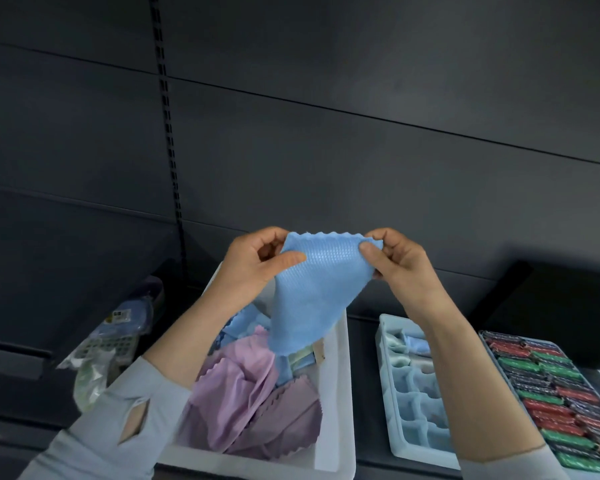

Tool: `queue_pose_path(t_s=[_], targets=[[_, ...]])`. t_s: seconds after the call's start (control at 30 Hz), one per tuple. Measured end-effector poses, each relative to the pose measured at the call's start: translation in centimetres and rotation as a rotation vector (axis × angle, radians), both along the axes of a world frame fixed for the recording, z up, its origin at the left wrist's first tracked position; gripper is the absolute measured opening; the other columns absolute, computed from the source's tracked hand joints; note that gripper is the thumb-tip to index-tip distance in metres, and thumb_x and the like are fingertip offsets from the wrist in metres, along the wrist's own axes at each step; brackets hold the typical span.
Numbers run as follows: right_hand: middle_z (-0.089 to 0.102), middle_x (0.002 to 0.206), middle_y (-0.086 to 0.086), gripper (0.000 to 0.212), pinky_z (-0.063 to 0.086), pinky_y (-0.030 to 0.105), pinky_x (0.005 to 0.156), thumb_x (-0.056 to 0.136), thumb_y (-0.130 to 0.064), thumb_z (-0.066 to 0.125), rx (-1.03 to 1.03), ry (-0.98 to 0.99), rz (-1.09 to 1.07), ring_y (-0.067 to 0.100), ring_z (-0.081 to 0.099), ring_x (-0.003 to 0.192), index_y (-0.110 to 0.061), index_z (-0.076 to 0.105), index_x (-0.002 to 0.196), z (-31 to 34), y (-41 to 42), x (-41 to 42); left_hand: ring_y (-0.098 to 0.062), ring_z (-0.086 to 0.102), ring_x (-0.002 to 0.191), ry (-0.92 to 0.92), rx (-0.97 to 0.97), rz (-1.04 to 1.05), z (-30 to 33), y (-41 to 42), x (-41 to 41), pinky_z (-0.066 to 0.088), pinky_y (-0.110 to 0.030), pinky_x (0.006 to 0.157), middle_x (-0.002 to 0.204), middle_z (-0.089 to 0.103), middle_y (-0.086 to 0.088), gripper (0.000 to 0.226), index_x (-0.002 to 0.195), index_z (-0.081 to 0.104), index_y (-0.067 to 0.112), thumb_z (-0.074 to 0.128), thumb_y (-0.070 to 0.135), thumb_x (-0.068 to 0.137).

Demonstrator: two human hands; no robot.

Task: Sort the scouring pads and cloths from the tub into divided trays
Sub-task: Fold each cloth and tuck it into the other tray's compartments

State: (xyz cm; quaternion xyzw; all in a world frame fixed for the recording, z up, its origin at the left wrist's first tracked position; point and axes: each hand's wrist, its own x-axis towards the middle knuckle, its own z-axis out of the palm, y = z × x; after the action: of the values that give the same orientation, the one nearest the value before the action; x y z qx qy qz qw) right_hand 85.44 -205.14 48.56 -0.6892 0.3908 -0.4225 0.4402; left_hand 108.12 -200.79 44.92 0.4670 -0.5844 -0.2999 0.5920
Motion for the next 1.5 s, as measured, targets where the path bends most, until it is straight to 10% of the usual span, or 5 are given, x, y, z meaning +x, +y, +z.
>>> queue_pose_path(t_s=[0.2, 0.43, 0.83, 1.23, 1.5], targets=[[0.056, 0.068, 0.006, 0.006, 0.044, 0.032, 0.07, 0.093, -0.015, 0.064, 0.003, -0.074, -0.023, 0.02, 0.05, 0.072, -0.011, 0.063, 0.088, 0.8, 0.3, -0.2, -0.003, 0.05, 0.063, 0.031, -0.055, 0.065, 0.1, 0.0, -1.3, 0.042, -0.018, 0.062, 0.067, 0.057, 0.015, 0.014, 0.08, 0.06, 0.02, 0.071, 0.014, 0.086], [0.063, 0.057, 0.004, 0.02, 0.054, 0.036, 0.062, 0.085, -0.027, 0.068, -0.299, 0.341, -0.453, 0.023, 0.058, 0.052, -0.019, 0.056, 0.071, -0.1, -1.7, 1.4, -0.011, 0.043, 0.057, -0.441, -0.044, 0.419, -0.2, -1.3, -3.4, 0.031, -0.031, 0.059, 0.059, 0.041, 0.011, 0.023, 0.085, 0.041, 0.019, 0.06, 0.029, 0.093], [0.071, 0.082, 0.018, 0.018, 0.061, 0.039, 0.07, 0.095, -0.018, 0.062, -0.061, -0.088, -0.127, 0.028, 0.072, 0.077, -0.003, 0.065, 0.085, -0.4, 0.5, 3.5, -0.007, 0.066, 0.076, -0.203, -0.117, 0.243, 0.3, -0.9, -6.1, 0.053, -0.034, 0.074, 0.082, 0.069, 0.01, 0.012, 0.095, 0.059, 0.018, 0.063, 0.029, 0.092], [0.071, 0.112, 0.0, 0.038, 0.052, 0.025, 0.092, 0.084, -0.011, 0.075, 0.027, -0.019, 0.033, 0.011, 0.066, 0.105, -0.015, 0.062, 0.119, -0.8, -0.1, 1.0, -0.015, 0.069, 0.088, 0.092, 0.014, 0.05, 0.3, -0.6, -4.8, 0.056, -0.04, 0.086, 0.091, 0.073, 0.005, 0.012, 0.095, 0.067, 0.02, 0.065, 0.026, 0.084], [0.075, 0.102, 0.011, 0.023, 0.057, 0.026, 0.077, 0.087, -0.011, 0.071, 0.135, -0.121, 0.044, 0.021, 0.072, 0.091, -0.003, 0.069, 0.108, -0.9, -0.2, 1.5, -0.022, 0.07, 0.098, 0.056, 0.282, -0.188, -2.3, 0.3, -4.4, 0.056, -0.042, 0.089, 0.104, 0.074, -0.004, 0.023, 0.108, 0.067, 0.014, 0.072, 0.017, 0.087]])
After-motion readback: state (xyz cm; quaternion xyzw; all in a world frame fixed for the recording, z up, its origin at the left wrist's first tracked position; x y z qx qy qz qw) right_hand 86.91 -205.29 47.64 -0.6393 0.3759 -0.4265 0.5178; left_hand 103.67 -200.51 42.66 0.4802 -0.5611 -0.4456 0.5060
